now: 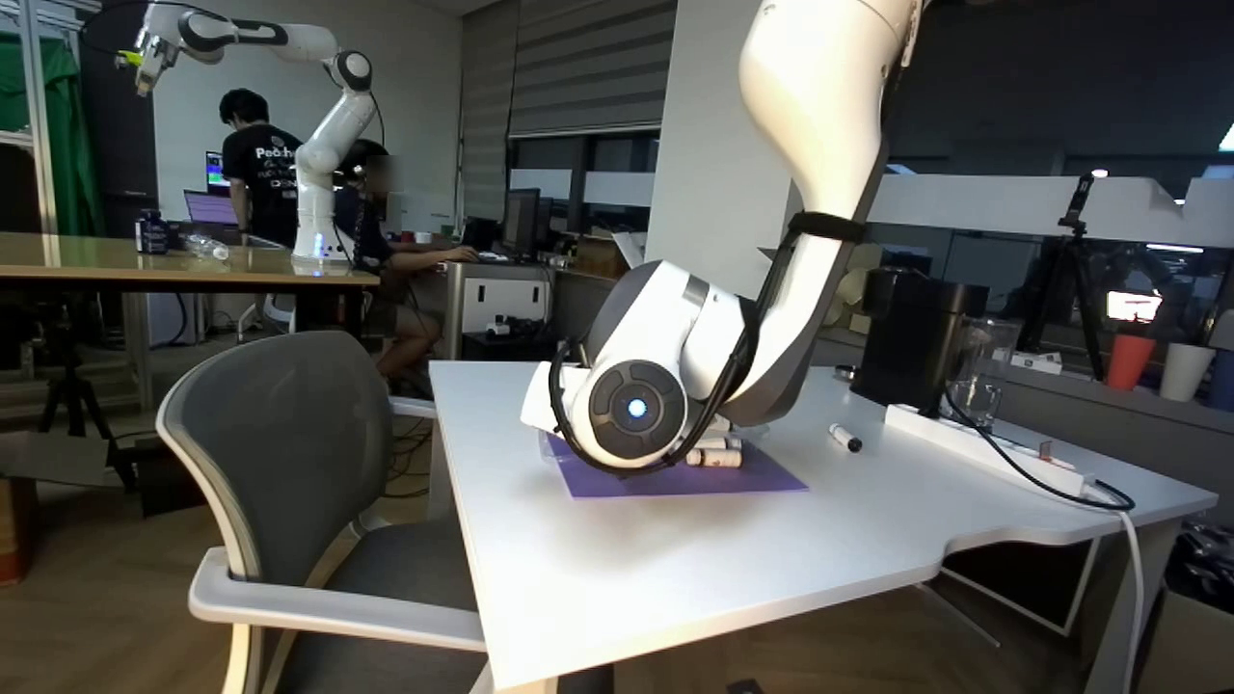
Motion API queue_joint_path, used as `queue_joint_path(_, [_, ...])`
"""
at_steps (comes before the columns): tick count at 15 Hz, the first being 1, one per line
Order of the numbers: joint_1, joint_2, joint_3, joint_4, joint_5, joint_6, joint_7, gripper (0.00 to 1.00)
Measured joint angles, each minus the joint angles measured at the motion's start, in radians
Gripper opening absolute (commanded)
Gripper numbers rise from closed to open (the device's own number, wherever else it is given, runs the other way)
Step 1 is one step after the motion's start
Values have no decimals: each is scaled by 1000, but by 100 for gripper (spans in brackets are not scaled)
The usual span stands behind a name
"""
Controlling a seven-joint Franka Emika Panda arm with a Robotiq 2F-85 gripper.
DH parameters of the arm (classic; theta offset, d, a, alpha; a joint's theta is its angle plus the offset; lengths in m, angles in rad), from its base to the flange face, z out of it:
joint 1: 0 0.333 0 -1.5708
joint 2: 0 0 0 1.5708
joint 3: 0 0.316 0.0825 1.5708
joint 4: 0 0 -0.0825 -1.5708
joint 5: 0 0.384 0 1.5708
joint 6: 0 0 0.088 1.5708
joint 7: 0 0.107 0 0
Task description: Close the lid of the bowl
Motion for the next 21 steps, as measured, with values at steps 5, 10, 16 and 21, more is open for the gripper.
queue_joint_path(5, [22, 6, 1, -1, -38, -159, 23, 100])
queue_joint_path(10, [40, -19, 2, -5, -39, -270, 29, 100])
queue_joint_path(16, [19, -115, -2, -43, 51, -294, 20, 100])
queue_joint_path(21, [-69, -228, -29, -136, 263, -192, 17, 100])
